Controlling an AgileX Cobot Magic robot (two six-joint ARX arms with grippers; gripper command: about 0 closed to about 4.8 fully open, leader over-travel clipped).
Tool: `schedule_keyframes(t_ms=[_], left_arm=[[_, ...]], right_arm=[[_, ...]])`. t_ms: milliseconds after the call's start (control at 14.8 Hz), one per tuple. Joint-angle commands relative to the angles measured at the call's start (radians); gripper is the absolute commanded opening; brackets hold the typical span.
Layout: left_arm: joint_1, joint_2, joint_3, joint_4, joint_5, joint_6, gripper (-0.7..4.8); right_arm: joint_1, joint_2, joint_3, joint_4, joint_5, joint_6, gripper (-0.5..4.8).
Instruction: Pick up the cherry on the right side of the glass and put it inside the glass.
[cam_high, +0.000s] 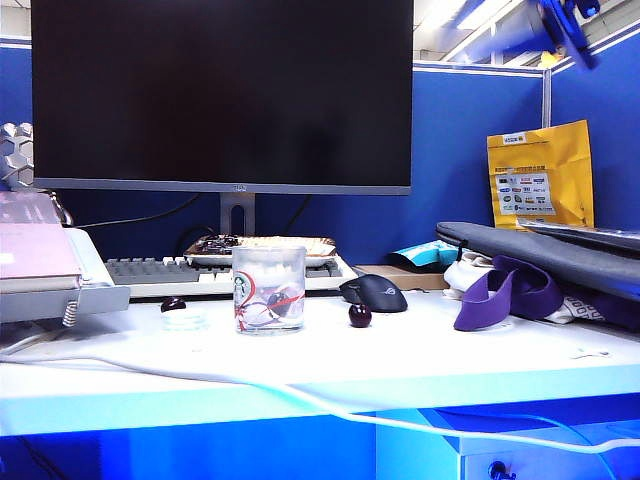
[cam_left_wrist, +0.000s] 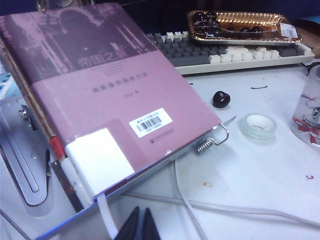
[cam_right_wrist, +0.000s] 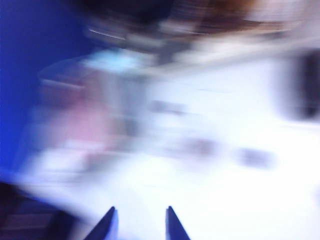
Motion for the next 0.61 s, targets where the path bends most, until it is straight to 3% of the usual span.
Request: schedule_keyframes(t_ms=[68, 203, 271, 406, 609], left_arm=[[0.001, -0.003, 0.0, -0.012, 0.004, 0.004, -0.05], [0.001, -0.003, 0.0, -0.012, 0.004, 0.004, -0.05], [0.001, -0.003, 0.0, -0.012, 0.004, 0.004, -0.05], [0.001, -0.003, 0.0, -0.012, 0.004, 0.004, -0.05], [0.001, -0.003, 0.0, -0.012, 0.003, 0.004, -0.05]], right_arm=[[0.113, 0.085, 0.124, -0.228, 0.322, -0.219, 1.37], [0.174, 0.187, 0.221, -0.338, 0.425, -0.222, 2.59], [0.18, 0.234, 0.259, -0.382, 0.424, -0.211, 2.85], [0.181, 0.378, 0.352, -0.476, 0.417, -0.19, 2.84], [0.181, 0.528, 0.437, -0.488, 0.37, -0.175, 2.84]])
